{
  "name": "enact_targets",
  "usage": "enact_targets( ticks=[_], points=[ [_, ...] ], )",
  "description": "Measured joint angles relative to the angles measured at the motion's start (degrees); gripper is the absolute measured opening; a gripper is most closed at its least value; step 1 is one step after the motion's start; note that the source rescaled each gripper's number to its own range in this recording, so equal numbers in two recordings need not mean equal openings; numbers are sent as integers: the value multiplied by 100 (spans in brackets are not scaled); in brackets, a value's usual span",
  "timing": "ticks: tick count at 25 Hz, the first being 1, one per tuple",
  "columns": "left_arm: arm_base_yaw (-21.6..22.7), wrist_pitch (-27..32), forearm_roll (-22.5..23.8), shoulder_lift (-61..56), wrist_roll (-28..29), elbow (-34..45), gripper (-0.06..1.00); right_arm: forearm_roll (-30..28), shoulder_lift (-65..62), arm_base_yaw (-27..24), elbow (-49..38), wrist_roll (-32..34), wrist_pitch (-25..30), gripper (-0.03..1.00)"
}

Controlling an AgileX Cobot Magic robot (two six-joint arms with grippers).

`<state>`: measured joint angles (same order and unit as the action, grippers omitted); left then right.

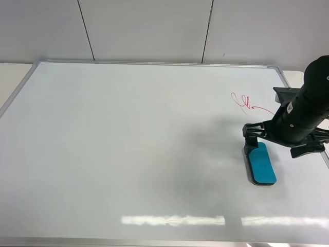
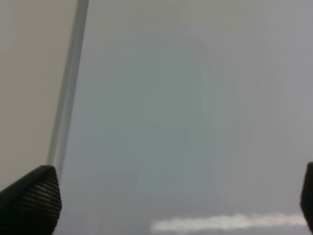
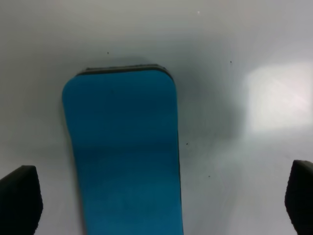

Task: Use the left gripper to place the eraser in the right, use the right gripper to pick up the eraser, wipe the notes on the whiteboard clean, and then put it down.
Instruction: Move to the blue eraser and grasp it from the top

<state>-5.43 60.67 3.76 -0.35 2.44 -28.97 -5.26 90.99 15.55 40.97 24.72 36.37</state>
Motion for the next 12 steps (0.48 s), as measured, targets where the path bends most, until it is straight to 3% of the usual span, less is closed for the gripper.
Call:
enact_targets(
  ticks=[12],
  points=[
    [0, 0, 0, 0, 0, 0, 100, -17, 447, 304, 0, 0, -332, 100]
  ],
)
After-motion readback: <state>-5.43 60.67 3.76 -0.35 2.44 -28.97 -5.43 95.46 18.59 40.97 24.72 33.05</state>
